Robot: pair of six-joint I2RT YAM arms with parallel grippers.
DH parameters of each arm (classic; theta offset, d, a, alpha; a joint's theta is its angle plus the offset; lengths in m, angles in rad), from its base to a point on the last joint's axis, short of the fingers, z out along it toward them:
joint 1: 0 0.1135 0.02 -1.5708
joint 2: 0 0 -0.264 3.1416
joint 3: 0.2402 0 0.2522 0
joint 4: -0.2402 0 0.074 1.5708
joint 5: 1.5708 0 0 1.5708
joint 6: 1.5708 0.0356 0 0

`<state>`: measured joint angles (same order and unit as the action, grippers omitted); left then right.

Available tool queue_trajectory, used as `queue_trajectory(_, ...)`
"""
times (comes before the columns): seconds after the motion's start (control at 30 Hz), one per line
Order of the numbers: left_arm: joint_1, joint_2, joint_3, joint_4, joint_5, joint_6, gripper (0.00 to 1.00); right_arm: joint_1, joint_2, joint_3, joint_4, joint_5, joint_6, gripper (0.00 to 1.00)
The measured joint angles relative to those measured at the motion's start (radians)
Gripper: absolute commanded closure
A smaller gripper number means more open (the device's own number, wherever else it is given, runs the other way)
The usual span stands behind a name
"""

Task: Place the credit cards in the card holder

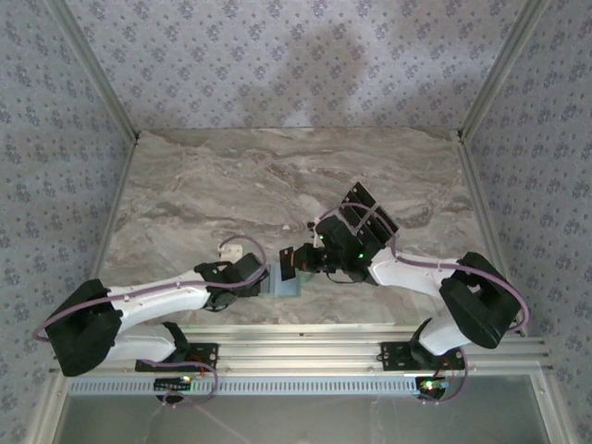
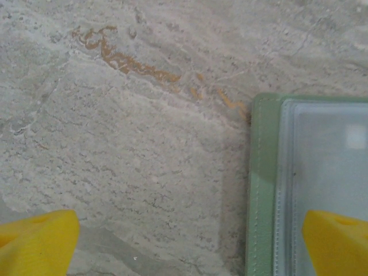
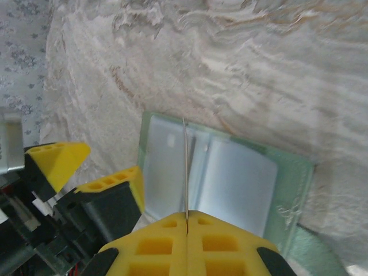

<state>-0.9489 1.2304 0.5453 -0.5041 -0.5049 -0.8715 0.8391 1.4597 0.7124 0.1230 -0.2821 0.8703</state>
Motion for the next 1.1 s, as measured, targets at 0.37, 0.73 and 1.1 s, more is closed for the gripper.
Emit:
queue_trajectory(0.37,0.000,0.002,-0.040,0.013,0.000,-0.012,0.00,0.089,0.051,-0.077,0.201,0.082,0.123,1.00)
queue_trajectory(0.73,0.000,0.002,-0.051,0.034,-0.001,-0.036,0.00,0.109,0.088,-0.130,0.327,0.119,0.182,1.00)
queue_trajectory(1.1,0.000,0.002,-0.051,0.034,0.000,-0.039,0.01,0.109,0.122,-0.145,0.396,0.130,0.207,1.00)
